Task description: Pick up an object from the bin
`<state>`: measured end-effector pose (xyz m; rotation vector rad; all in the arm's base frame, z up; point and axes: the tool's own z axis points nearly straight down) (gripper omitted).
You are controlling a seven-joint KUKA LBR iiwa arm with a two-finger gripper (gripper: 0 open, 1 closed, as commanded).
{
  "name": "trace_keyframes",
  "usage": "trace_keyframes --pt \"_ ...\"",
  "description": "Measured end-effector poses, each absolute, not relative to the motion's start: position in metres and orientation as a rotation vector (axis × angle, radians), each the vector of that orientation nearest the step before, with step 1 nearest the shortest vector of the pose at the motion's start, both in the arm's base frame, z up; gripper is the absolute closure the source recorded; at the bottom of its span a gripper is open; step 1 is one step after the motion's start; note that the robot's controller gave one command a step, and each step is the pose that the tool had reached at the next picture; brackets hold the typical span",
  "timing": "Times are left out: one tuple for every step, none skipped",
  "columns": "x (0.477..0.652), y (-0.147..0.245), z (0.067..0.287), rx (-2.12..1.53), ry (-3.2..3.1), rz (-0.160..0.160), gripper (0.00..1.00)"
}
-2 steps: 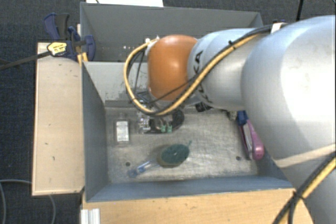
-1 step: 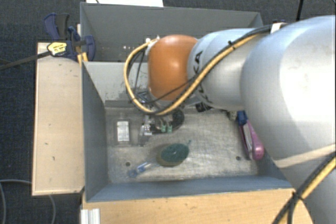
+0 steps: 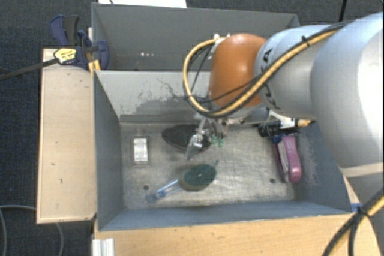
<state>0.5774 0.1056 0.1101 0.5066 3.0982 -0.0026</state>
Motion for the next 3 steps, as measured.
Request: trace_keyframes --pt "0.582 0.106 0.072 0.629 3.077 0.004 0.0" --pt "0.584 0.106 0.075 0.633 3.07 0.007 1.0" --pt "0.585 0.116 0.235 0.277 3.122 0.003 1.0"
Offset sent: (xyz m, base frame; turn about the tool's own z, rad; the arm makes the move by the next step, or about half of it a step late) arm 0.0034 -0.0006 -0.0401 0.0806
